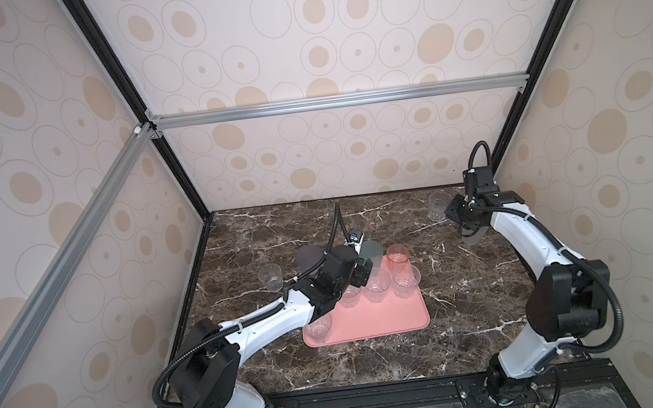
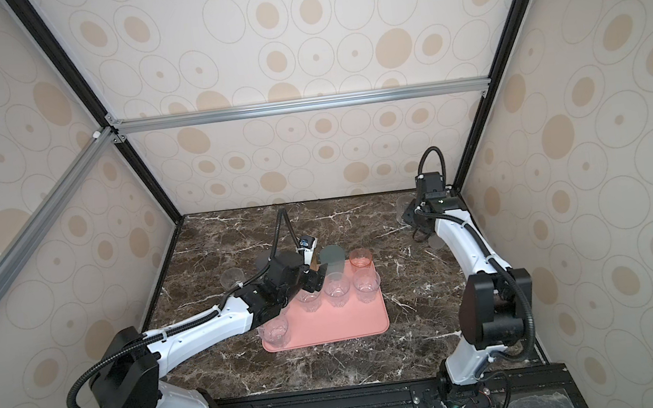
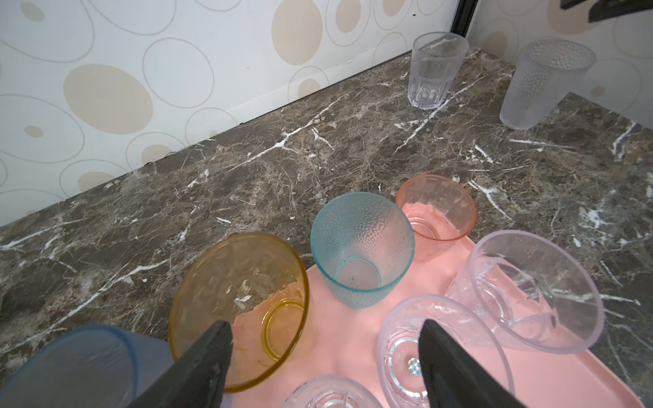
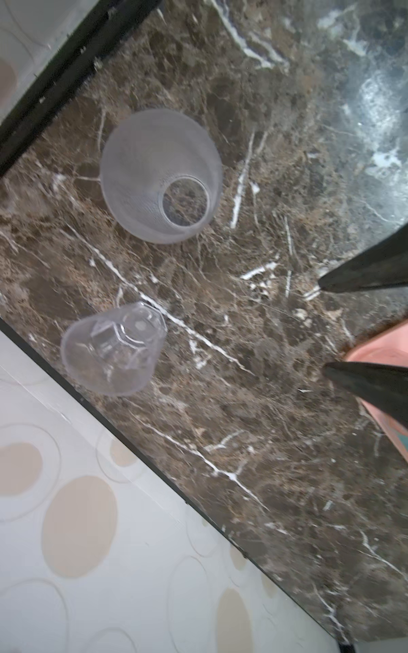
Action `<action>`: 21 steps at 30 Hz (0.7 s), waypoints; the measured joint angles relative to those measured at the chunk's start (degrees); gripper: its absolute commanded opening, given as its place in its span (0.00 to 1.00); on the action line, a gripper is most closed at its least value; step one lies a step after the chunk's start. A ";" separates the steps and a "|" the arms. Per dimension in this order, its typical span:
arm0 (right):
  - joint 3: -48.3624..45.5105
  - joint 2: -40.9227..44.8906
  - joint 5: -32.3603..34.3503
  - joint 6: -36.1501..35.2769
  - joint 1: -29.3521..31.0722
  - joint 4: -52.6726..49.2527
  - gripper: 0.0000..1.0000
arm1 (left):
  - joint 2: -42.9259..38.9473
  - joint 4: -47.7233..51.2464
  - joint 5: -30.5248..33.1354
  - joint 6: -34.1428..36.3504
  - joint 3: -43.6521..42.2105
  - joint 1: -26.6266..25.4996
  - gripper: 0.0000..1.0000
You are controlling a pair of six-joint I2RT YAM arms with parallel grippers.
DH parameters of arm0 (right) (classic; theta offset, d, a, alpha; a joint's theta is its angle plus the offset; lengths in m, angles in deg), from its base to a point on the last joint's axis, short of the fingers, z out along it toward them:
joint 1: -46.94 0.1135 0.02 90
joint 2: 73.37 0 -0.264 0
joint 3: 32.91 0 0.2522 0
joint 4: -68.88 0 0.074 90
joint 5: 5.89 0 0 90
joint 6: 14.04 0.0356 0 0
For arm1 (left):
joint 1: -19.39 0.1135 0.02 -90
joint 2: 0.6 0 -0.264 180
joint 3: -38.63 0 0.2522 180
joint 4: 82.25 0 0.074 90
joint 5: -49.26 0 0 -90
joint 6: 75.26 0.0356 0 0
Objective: Place the glasses into the tray
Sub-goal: 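Move the right gripper to the far-corner glasses while the left gripper rises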
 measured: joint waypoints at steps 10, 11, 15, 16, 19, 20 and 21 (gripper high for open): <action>13.88 -14.08 1.16 0.15 -2.43 -1.22 0.36 | 6.40 0.11 1.57 6.58 8.00 -1.33 0.99; 14.84 -15.21 1.16 0.15 -2.58 -1.20 0.36 | 6.80 0.09 2.08 7.08 8.15 -1.62 0.99; 18.73 -20.41 0.98 0.15 -3.08 -1.09 0.37 | 7.32 0.24 3.08 8.66 8.15 -2.47 0.99; 20.02 -21.92 0.87 0.15 -3.21 -1.20 0.37 | 7.32 0.22 3.30 8.98 8.15 -2.60 0.99; 24.72 -26.67 0.02 0.11 -3.54 -1.53 0.38 | 7.32 0.11 3.69 9.77 8.15 -2.78 0.99; 26.47 -28.17 -0.44 0.11 -3.63 -1.75 0.38 | 7.32 0.15 3.72 9.88 8.13 -2.78 0.99; 27.80 -29.33 -0.83 0.09 -3.69 -1.99 0.38 | 7.32 0.17 3.76 9.99 8.13 -2.78 0.99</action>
